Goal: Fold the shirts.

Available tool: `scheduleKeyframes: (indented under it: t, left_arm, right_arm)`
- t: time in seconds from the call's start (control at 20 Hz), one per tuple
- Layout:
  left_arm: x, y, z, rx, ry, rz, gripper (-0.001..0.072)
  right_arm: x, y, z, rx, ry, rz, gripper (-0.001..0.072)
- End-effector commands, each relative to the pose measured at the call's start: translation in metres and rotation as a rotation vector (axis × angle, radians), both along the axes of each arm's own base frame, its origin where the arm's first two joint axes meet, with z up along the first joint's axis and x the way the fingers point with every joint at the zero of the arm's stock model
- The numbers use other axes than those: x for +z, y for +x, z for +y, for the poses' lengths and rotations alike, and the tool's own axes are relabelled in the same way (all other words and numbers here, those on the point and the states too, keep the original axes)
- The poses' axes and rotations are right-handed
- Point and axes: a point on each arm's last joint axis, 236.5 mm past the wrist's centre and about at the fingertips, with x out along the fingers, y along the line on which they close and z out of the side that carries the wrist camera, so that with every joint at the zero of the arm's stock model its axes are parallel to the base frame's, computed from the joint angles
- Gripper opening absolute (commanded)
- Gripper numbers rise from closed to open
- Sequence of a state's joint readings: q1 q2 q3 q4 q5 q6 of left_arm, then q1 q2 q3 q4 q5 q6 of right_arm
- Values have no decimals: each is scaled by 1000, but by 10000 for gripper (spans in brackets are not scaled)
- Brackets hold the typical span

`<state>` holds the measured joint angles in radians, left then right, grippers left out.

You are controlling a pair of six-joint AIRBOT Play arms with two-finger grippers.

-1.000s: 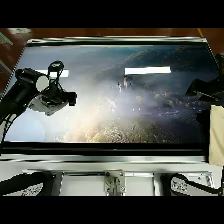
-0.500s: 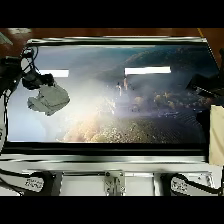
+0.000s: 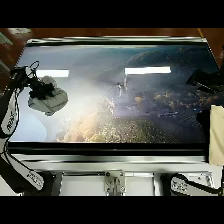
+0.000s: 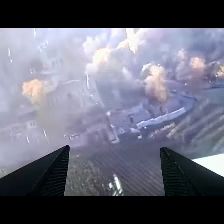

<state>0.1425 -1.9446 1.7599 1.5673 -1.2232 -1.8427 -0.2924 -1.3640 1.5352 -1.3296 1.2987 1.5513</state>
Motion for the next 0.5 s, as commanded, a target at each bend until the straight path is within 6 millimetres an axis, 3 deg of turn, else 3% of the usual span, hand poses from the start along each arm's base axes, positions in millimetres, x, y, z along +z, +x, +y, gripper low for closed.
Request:
scheduleKeyframes:
  t: [0.0,0.1,0.25,0.35,0.45]
  left_arm:
    - [8,10,-7,5,-49,-24,39]
    - [56,33,-16,-23,-74,-139,39]
    - [183,62,-44,-143,-52,-419,38]
    - [289,44,-87,-236,-58,-623,38]
    - [372,1,-130,-319,-70,-784,38]
  right_arm:
    - [0,0,5,5,20,0,690]
    - [1,0,5,6,19,-1,690]
    - [0,-2,7,16,22,7,690]
    - [2,-5,17,45,56,14,690]
    - [14,-16,30,94,80,8,690]
